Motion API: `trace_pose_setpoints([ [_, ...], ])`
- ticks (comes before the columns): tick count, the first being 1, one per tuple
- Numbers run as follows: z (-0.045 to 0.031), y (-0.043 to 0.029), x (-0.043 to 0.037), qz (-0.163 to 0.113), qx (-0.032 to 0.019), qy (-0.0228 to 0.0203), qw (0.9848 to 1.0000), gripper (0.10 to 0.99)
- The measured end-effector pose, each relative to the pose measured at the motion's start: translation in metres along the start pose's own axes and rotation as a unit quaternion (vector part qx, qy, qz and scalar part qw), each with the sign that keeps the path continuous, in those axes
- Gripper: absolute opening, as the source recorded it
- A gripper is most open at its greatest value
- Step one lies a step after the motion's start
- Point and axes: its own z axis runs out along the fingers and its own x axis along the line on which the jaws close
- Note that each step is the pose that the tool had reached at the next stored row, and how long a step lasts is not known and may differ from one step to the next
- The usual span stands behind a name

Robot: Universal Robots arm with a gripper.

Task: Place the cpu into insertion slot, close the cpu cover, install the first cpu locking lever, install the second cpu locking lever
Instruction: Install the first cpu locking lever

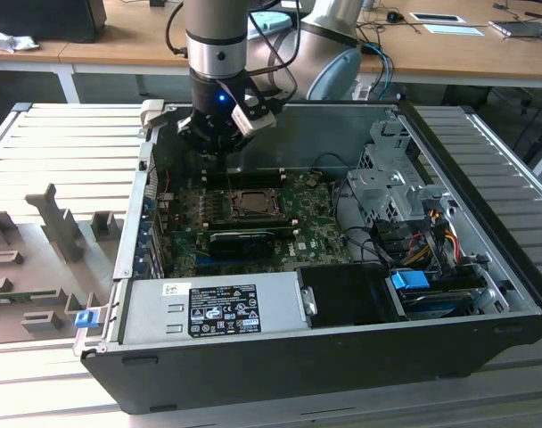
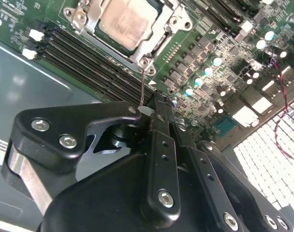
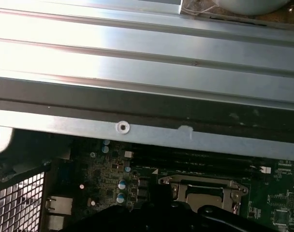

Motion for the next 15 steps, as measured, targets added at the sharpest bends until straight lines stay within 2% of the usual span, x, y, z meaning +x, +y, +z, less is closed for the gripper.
trace_pose_setpoints([
  [15, 0.0010, -0.0028, -0.0249, 0.000, 0.0003, 0.0000, 1.0000, 0.106],
])
